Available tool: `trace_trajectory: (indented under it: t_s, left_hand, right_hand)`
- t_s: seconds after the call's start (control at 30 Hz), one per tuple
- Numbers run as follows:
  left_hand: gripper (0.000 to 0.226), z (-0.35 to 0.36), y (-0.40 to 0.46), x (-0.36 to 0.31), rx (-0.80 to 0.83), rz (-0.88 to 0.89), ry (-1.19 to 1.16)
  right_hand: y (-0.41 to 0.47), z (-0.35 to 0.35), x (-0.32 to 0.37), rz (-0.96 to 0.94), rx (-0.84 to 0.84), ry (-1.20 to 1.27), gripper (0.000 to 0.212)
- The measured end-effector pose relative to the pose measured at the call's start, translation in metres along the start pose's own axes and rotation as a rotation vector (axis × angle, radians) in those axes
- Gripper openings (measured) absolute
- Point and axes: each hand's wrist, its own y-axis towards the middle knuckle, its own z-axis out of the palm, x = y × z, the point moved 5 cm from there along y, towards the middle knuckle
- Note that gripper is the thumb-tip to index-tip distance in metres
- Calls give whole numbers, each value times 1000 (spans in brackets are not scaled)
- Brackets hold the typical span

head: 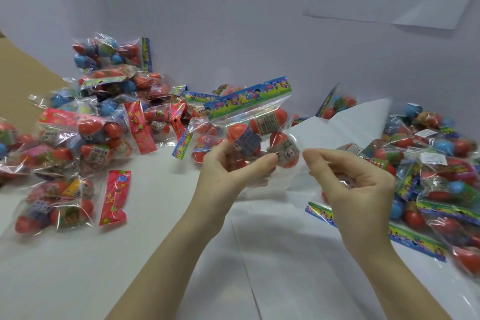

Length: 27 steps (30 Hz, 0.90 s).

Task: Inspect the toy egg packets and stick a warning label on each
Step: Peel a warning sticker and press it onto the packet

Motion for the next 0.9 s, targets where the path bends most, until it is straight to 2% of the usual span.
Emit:
trace_trajectory:
  t_s: [0.13,0.3,0.47,0.57,0.77,0.9]
  left_hand:
    - [44,1,0,1,15,-10,15]
    - [44,2,-1,1,40,-12,-4]
    - [31,1,0,3,36,-16,-31]
    - [32,3,0,3,70,-28,-57]
    - [31,4,-1,2,120,-78,-119]
    - [24,6,-2,3,137,-109,-152]
  right_hand:
    - [2,1,-6,114,19,112,6]
    - [4,0,-4,132,38,170,7]
    - [7,-2,-6,188,25,178,21]
    - [8,-2,-7,281,79,290,13]
    - [7,3,-12,490,252,471,15]
    - [7,4,-11,496,290,473,20]
